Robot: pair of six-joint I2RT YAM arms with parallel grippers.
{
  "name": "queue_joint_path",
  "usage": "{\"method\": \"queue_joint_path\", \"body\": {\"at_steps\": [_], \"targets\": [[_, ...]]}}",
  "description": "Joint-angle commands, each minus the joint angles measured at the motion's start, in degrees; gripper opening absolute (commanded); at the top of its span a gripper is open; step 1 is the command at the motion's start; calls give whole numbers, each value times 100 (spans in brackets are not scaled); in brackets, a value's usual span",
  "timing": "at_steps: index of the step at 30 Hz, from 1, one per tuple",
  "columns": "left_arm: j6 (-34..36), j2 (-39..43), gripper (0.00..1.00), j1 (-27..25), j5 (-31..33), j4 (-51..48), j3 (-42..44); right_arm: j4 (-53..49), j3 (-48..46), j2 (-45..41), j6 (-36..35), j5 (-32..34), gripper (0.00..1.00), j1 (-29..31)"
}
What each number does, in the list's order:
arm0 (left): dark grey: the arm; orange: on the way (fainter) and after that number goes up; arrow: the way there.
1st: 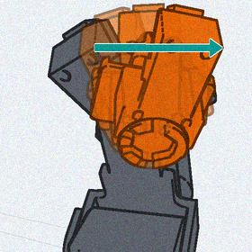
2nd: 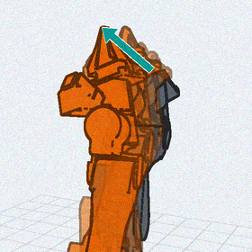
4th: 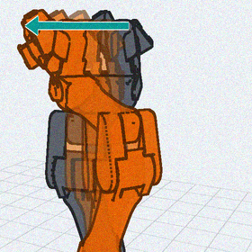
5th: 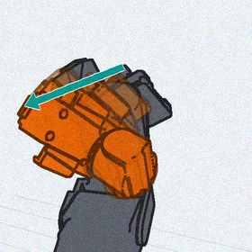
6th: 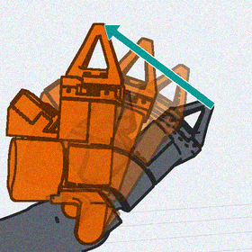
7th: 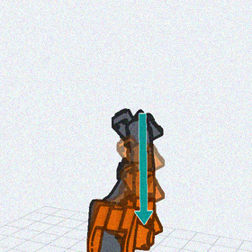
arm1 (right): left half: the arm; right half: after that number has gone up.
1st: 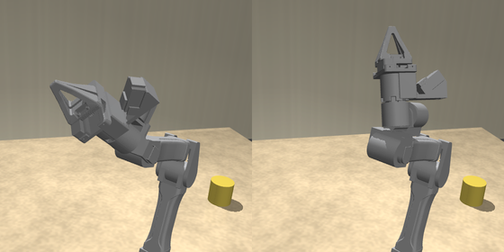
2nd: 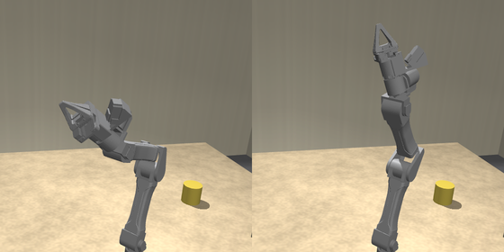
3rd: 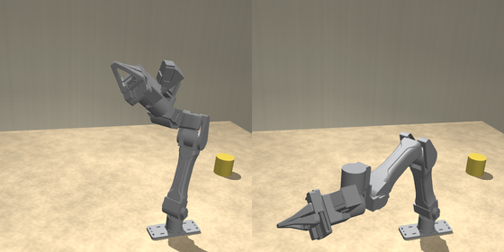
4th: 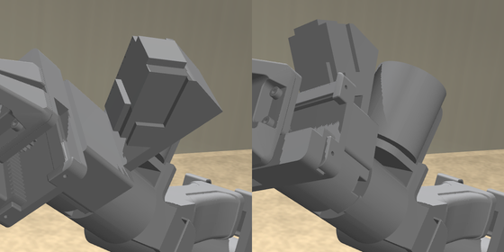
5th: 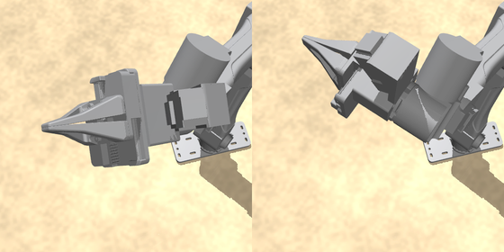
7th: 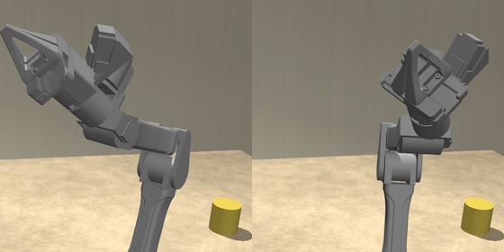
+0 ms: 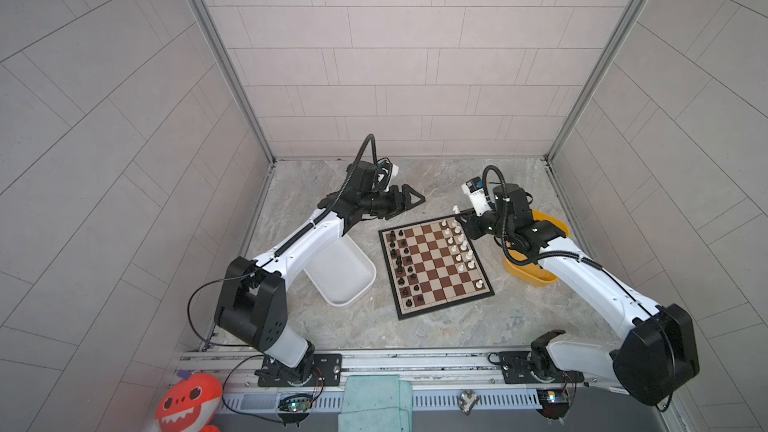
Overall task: Set up the chess pieces on the board
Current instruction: 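Lift the white knight out of the bin toward the board with right gripper, then grasp the white knight with left gripper while right gripper opens and releases it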
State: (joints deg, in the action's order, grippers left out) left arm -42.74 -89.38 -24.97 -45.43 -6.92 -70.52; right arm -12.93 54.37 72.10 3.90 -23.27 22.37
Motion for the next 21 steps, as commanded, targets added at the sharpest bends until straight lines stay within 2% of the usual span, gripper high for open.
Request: {"method": "queue_joint_path", "body": {"at_steps": [1,5,10,18,21], "targets": [[521,-83,75,-60,-607,-440,-333,568,12,100,-746,-929,0,201],[914,-214,69,-158,-618,-945,-472,164,239,313,-1253,-1106,0,506],[1400,-474,61,-402,-563,-1690,-802,199,264,349,-1234,-1246,0,540],[1428,-668,39,-548,-510,-1945,-911,146,241,302,-1282,-1150,0,535],[1387,-676,36,-577,-511,-1944,-902,141,257,304,-1276,-1105,0,531]]}}
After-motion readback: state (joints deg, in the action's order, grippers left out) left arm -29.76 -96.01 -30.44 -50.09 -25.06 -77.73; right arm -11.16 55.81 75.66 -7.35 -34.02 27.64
